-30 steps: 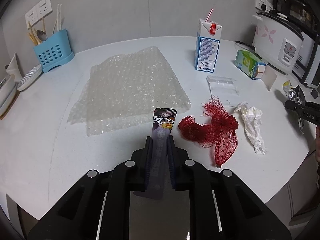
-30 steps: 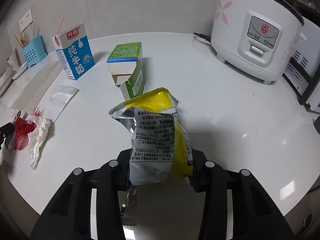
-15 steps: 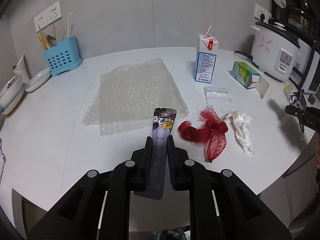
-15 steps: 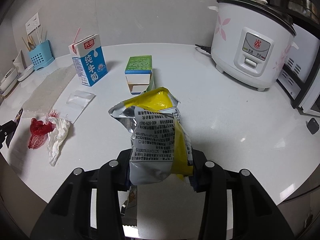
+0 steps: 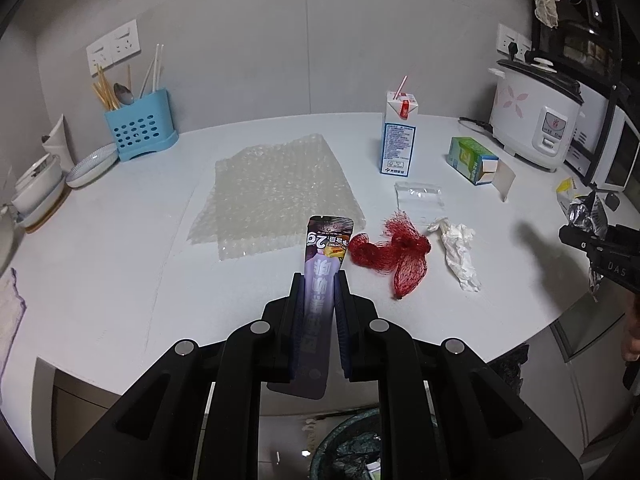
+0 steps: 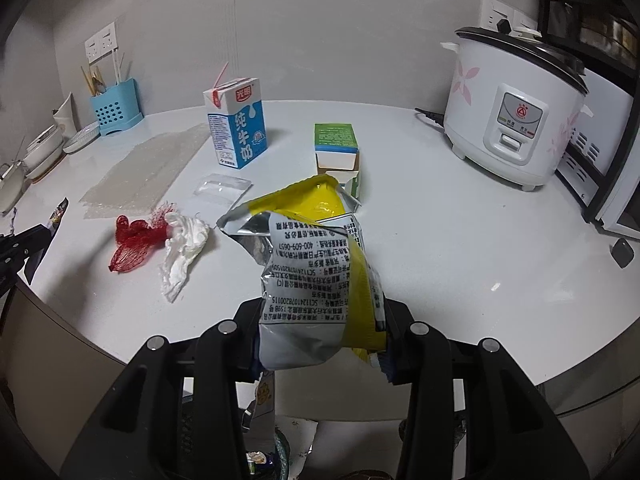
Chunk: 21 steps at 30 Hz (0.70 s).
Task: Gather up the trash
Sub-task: 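Carry the snack stick and chip bag down over the wastebasket with both tools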
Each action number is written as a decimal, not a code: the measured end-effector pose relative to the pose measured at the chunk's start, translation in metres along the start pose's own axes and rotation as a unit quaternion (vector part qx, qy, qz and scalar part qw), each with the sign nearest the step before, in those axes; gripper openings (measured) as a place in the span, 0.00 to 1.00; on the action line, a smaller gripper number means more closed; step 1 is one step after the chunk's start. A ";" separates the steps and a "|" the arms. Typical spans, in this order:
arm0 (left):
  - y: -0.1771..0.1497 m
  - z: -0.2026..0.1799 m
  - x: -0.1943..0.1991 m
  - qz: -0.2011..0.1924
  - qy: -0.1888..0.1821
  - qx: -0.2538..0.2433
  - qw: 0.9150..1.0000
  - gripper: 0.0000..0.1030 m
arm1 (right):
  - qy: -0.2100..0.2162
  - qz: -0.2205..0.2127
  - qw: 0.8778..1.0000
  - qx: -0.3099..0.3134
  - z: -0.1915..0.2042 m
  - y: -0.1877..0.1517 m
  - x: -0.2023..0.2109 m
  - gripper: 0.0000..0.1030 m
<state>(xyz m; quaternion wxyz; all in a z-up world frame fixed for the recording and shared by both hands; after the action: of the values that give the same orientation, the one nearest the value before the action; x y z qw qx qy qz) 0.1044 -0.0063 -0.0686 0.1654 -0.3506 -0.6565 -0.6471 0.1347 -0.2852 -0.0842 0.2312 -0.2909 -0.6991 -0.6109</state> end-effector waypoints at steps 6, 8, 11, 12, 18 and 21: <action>-0.013 -0.004 0.023 -0.015 -0.003 0.009 1.000 0.14 | 0.013 -0.017 1.000 0.003 0.016 -0.014 0.026 0.38; -0.019 -0.005 0.029 -0.017 -0.003 0.012 1.000 0.14 | 0.018 -0.025 1.000 0.005 0.022 -0.020 0.035 0.38; -0.030 -0.008 0.039 -0.023 -0.005 0.017 1.000 0.14 | 0.028 -0.033 0.999 0.005 0.031 -0.030 0.049 0.38; -0.033 -0.010 0.043 -0.025 -0.007 0.019 0.999 0.14 | 0.030 -0.036 0.999 0.006 0.033 -0.033 0.052 0.38; -0.057 -0.021 0.066 -0.040 -0.015 0.022 0.999 0.14 | 0.042 -0.055 0.998 0.009 0.051 -0.060 0.080 0.38; -0.070 -0.028 0.077 -0.046 -0.012 0.017 0.999 0.14 | 0.050 -0.066 0.997 0.006 0.057 -0.073 0.095 0.38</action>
<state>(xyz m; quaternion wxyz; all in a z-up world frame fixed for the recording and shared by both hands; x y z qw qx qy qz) -0.0031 -0.0088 -0.0649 0.1332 -0.3247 -0.6851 -0.6383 0.0174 -0.2236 -0.0805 0.2264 -0.2121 -0.7078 -0.6346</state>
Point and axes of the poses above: each gripper's, at about its wrist camera, not at the fingertips, and x roughly against the way its jaws point, z to its left, y to its top, the point moved 5 cm from there along -x, roughly the way its jaws point, and after that the axes turned 11 degrees about -y, right-handed, at the moved point
